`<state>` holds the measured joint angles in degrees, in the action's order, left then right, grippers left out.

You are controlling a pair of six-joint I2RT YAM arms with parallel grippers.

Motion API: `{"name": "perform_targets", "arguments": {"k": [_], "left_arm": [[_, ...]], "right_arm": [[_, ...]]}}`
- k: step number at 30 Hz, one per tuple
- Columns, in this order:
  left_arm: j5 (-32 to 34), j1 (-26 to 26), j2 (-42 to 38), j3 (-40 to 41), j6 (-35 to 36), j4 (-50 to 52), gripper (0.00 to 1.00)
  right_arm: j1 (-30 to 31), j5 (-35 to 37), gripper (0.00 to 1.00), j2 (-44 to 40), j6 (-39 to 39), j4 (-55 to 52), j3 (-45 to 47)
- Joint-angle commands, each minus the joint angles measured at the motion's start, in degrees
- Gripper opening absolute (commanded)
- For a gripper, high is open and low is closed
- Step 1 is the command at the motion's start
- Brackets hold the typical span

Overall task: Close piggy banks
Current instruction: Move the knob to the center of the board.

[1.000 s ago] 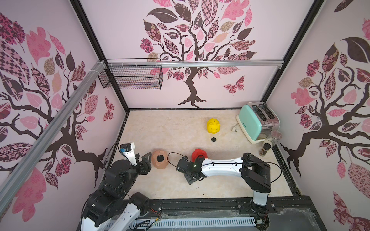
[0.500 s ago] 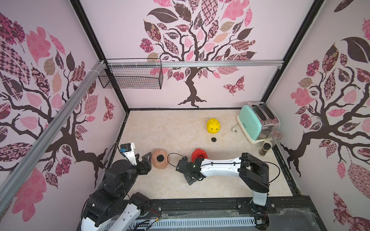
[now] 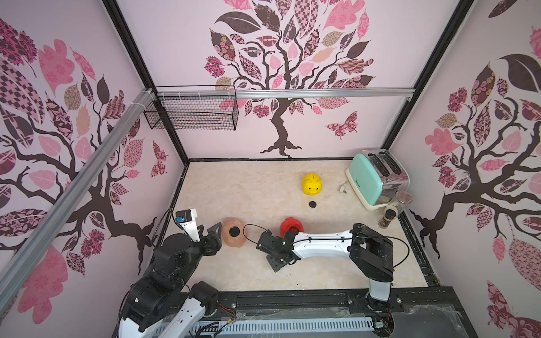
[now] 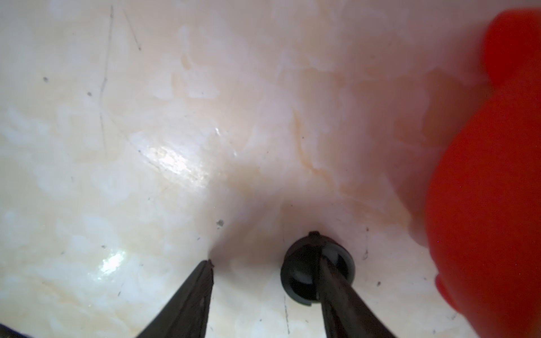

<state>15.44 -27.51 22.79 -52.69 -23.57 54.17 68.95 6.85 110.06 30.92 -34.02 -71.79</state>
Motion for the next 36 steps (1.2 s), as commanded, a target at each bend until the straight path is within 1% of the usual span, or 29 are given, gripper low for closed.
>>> {"name": "perform_targets", "arguments": {"k": [1,10,16,27,29,31,34,36], "left_arm": [[0.55,0.21,-0.5,0.57,0.11,-0.17,0.67],[0.55,0.26,-0.6,0.49,0.11,-0.21,0.67],[0.55,0.26,-0.68,0.48,0.11,-0.19,0.67],[0.47,0.21,-0.56,0.56,0.19,-0.18,0.67],[0.47,0.24,-0.57,0.55,0.19,-0.19,0.67],[0.47,0.26,-0.67,0.56,0.19,-0.18,0.67],[0.64,0.26,-0.99,0.5,0.19,-0.17,0.67],[0.71,0.26,-1.14,0.53,0.11,-0.18,0.67]], "right_arm": [[0.66,-4.56,0.59,0.7,-1.2,0.83,-1.01],[2.37,-8.7,0.59,0.5,-1.83,2.02,-1.86],[2.76,-9.97,0.58,0.37,-2.31,1.94,-2.47],[2.77,-6.57,0.58,-1.44,-3.82,-1.02,-4.87],[2.77,-4.3,0.55,-1.88,-3.85,-1.72,-5.47],[2.62,-1.82,0.5,-3.99,-3.5,0.7,-3.57],[1.86,-3.0,0.43,-5.57,-3.49,2.55,-1.82],[1.52,-3.08,0.38,-4.86,-3.49,1.5,-2.19]]}}
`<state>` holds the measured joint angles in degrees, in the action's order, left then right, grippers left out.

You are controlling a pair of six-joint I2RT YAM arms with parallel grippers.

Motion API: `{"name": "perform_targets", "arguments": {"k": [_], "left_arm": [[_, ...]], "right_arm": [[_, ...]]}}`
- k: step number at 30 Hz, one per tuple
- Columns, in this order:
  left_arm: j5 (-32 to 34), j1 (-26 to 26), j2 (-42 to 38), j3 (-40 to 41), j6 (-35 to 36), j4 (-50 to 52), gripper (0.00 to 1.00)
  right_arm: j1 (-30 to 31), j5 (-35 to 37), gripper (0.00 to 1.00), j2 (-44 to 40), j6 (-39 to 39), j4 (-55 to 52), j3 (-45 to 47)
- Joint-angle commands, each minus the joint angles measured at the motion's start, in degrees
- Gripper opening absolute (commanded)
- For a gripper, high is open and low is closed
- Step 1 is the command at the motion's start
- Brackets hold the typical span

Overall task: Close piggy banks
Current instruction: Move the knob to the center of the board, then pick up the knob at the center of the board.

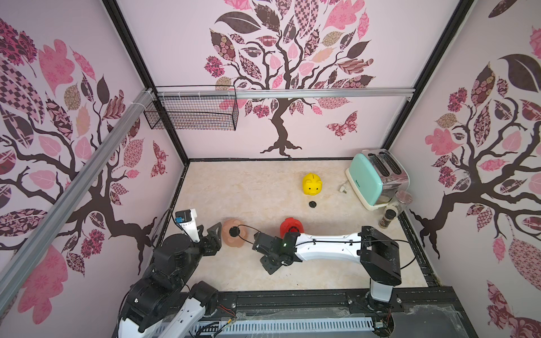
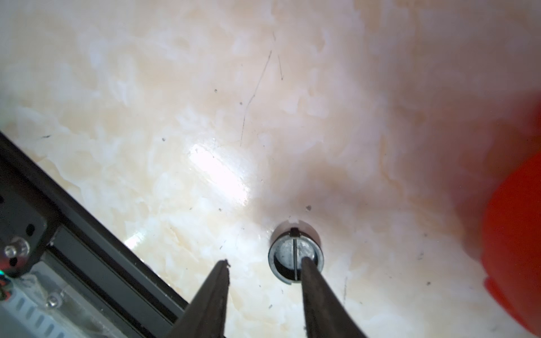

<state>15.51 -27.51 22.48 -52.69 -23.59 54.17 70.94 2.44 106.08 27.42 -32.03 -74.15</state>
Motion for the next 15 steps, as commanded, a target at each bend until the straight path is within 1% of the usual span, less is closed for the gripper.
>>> {"name": "perform_targets", "arguments": {"k": [1,3,4,15], "left_arm": [[0.66,0.25,-0.86,0.54,0.18,-0.16,0.67],[0.66,0.27,-0.95,0.55,0.13,-0.2,0.67],[0.66,0.19,-0.98,0.52,0.13,-0.13,0.67],[0.75,0.22,-0.9,0.62,0.13,-0.14,0.68]], "right_arm": [[-0.54,1.33,0.34,-0.39,-0.06,-1.19,-0.02],[-0.54,1.46,0.29,0.34,-0.09,-1.97,-0.11],[-0.54,1.41,0.29,0.73,0.0,-2.11,-0.04],[-0.79,2.56,0.29,2.87,0.79,-3.83,0.83]]}}
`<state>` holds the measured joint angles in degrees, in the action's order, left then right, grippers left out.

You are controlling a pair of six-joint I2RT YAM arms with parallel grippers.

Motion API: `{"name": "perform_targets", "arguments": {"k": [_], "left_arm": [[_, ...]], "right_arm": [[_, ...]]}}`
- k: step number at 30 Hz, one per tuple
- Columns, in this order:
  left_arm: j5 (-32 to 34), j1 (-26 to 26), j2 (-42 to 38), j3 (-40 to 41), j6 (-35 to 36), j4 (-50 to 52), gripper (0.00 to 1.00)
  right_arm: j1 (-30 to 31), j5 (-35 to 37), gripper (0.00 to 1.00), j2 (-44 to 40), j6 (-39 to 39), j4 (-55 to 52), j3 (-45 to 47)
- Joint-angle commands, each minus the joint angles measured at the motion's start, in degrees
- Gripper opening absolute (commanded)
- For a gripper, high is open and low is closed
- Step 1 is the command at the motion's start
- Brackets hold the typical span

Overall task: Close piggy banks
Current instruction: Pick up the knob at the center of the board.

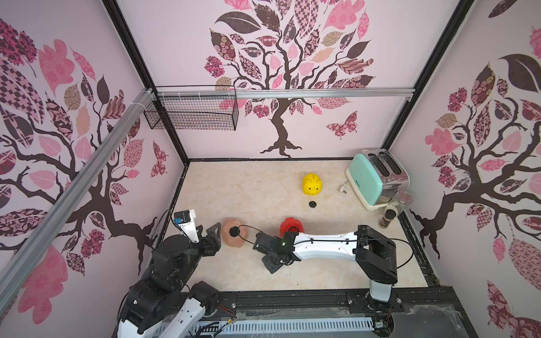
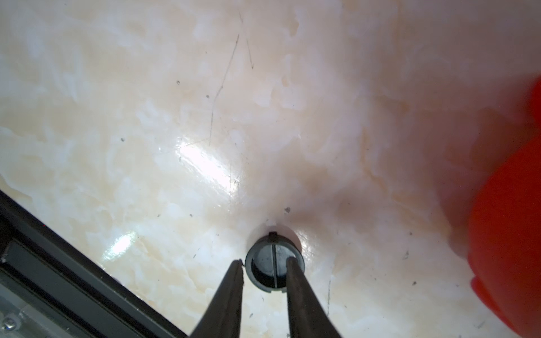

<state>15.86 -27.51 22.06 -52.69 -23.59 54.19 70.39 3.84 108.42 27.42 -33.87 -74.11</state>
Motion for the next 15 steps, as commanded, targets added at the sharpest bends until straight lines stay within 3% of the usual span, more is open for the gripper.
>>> {"name": "perform_targets", "arguments": {"k": [1,15], "left_arm": [[0.48,0.26,-0.53,0.6,0.13,-0.18,0.68],[0.49,0.25,-0.41,0.66,0.06,-0.21,0.68]], "right_arm": [[-0.25,1.15,0.29,0.51,0.79,-1.78,0.97],[-0.44,0.33,0.24,1.91,1.23,-1.21,1.62]]}}
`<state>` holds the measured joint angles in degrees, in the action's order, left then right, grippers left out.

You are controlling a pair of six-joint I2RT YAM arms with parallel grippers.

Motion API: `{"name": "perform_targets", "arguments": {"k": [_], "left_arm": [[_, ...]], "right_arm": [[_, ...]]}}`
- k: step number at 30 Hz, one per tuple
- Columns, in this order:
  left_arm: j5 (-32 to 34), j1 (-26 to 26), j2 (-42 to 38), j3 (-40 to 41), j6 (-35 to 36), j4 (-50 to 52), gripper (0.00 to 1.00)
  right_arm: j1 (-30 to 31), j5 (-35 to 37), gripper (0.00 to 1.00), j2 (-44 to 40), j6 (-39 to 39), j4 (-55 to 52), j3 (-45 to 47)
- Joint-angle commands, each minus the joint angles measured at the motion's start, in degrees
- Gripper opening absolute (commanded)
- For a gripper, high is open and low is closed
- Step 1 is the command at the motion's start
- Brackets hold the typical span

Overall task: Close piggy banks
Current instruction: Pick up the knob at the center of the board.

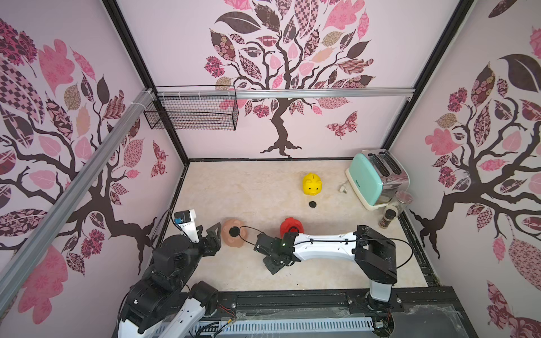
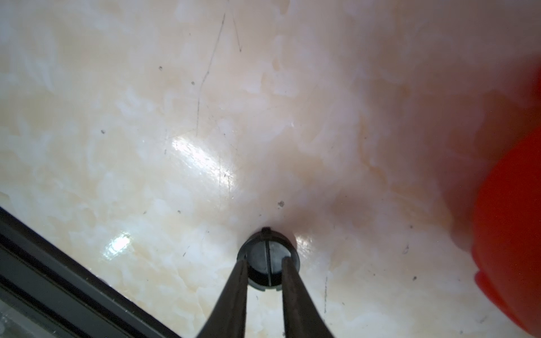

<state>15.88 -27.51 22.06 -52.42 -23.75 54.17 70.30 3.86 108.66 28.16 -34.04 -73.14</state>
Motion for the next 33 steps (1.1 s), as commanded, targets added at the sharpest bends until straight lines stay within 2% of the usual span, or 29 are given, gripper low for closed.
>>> {"name": "perform_targets", "arguments": {"k": [1,20,33], "left_arm": [[0.47,0.25,-0.39,0.41,0.2,-0.16,0.68],[0.38,0.25,-0.45,0.4,0.28,-0.2,0.68],[0.29,0.26,-0.2,0.45,0.28,-0.28,0.68]], "right_arm": [[-0.35,0.27,0.24,1.78,0.49,-0.96,0.81],[-0.52,-0.02,0.19,6.13,0.75,-1.45,1.16],[-0.52,0.7,0.09,8.41,0.41,-2.47,1.86]]}}
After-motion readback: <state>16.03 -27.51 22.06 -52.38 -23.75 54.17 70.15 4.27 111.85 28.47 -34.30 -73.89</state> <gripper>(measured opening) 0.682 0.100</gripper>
